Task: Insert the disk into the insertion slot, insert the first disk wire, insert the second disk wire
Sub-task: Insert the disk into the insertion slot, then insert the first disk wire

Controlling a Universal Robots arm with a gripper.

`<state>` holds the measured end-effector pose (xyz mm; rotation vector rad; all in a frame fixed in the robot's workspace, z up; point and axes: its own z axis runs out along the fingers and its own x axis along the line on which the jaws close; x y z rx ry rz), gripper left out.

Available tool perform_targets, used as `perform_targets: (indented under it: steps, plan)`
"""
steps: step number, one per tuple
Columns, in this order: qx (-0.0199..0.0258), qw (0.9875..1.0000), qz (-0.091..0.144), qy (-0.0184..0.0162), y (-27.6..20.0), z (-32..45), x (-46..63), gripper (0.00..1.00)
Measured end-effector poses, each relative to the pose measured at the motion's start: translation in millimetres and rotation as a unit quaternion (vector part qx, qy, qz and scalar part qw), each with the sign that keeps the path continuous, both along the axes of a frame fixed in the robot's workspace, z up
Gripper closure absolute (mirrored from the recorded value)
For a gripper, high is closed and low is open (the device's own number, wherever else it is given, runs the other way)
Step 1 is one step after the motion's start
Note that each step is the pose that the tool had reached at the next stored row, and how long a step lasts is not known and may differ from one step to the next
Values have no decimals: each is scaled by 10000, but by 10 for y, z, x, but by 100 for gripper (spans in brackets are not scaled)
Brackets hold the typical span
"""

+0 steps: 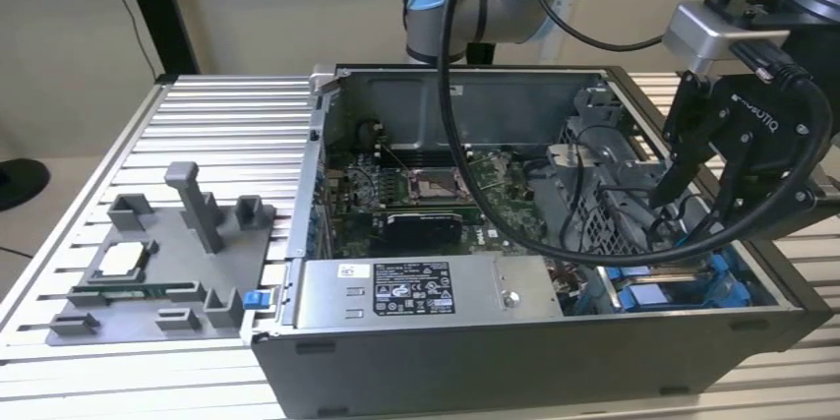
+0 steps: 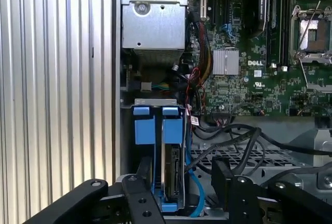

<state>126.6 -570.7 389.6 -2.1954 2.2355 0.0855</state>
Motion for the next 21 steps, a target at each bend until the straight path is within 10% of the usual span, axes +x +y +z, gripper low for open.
perform_targets:
  steps: [7,14,21]
  plan:
    - [2,10000,0,-41,5,47,-6,0]
    - [2,9993,0,-382,127,51,-60,0]
    - [-2,9986,-3,-534,245,-4,-198,0]
